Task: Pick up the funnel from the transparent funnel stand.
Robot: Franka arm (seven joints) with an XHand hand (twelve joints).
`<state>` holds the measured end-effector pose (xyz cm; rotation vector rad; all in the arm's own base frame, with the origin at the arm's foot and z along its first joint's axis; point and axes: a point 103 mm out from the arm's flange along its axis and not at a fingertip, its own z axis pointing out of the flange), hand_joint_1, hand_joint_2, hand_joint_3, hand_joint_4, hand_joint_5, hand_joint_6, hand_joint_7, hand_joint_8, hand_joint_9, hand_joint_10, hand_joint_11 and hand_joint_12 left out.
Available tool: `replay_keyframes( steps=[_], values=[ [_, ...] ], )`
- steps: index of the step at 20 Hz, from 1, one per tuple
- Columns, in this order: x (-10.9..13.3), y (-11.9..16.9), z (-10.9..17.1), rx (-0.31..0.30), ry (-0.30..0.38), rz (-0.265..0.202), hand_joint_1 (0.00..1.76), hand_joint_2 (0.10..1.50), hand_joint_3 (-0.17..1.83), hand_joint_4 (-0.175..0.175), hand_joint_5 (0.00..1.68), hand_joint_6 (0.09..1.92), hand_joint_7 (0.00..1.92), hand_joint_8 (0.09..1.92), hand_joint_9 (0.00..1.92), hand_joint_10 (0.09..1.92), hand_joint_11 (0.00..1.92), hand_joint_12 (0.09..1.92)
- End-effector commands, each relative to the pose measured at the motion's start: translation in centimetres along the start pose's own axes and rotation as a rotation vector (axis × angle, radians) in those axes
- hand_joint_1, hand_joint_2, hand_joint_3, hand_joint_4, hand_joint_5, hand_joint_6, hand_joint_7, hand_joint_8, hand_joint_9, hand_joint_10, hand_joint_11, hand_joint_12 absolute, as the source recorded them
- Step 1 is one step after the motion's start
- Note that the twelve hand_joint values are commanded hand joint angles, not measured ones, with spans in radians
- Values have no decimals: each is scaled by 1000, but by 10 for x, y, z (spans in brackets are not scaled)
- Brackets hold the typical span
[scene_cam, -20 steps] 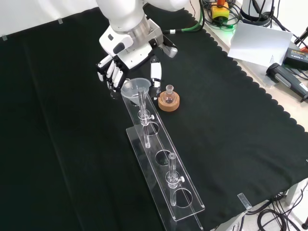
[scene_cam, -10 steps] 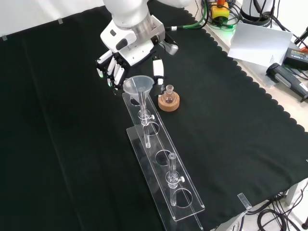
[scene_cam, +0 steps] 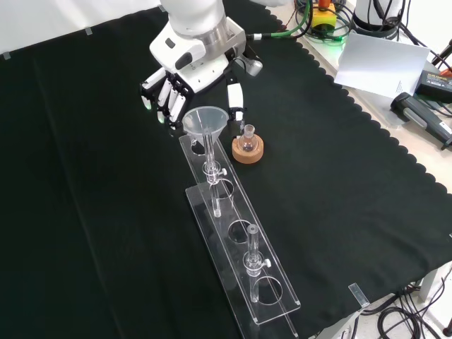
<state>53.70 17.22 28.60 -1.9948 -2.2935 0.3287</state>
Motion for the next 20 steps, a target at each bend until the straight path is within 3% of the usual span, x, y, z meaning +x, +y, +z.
replay_keyframes(
  steps=[1, 8, 20],
  values=[
    [-1, -1, -8, -8, -39, -18, 740, 577, 470, 147, 849, 605, 1220, 362, 744, 395, 0, 1279],
    [-9, -6, -22, -28, -81, -35, 750, 566, 496, 174, 909, 640, 1273, 377, 804, 384, 0, 1298],
    [-23, -15, -46, -42, -108, -48, 759, 558, 519, 175, 941, 646, 1292, 380, 840, 358, 0, 1333]
  ],
)
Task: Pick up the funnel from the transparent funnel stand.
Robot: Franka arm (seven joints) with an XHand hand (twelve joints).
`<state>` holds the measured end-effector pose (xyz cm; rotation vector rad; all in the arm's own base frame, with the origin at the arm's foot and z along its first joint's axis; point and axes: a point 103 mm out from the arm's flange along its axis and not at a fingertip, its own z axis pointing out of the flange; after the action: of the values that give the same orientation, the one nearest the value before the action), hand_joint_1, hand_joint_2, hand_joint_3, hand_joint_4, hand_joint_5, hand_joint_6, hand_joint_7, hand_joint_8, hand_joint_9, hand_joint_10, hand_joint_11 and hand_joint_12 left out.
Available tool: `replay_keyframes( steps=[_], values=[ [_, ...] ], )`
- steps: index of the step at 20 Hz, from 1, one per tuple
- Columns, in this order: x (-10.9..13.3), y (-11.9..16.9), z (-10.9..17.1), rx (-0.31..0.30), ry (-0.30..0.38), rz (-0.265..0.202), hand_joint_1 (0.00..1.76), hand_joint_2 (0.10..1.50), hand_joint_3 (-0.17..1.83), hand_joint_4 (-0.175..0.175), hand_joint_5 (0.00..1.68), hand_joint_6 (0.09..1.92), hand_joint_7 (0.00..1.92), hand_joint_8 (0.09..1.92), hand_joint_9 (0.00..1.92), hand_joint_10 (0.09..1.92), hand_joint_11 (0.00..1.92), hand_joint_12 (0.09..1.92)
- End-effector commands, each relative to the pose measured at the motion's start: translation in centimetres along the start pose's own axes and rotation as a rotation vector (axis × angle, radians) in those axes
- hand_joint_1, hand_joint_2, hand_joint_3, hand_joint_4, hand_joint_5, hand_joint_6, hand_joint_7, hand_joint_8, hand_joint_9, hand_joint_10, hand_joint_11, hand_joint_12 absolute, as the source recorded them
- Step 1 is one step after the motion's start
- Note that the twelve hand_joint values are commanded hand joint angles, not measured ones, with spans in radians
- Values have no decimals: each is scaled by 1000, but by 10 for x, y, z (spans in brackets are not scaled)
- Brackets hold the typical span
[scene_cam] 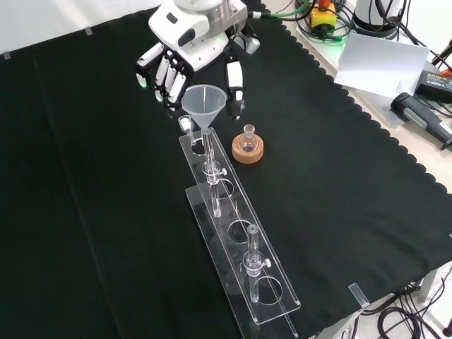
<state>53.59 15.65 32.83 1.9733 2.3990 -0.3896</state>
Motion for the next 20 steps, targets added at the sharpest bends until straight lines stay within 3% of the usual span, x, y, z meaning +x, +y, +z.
replay_keyframes(
  steps=[1, 14, 20],
  values=[
    [-6, -3, -9, -5, -9, -7, 759, 557, 520, 175, 942, 647, 1294, 380, 842, 357, 0, 1335],
    [-3, -15, -40, -38, -47, -56, 761, 556, 529, 175, 959, 650, 1306, 383, 854, 347, 0, 1344],
    [-10, -17, -45, -37, -53, -45, 761, 556, 533, 175, 963, 650, 1311, 383, 858, 344, 0, 1346]
  ],
)
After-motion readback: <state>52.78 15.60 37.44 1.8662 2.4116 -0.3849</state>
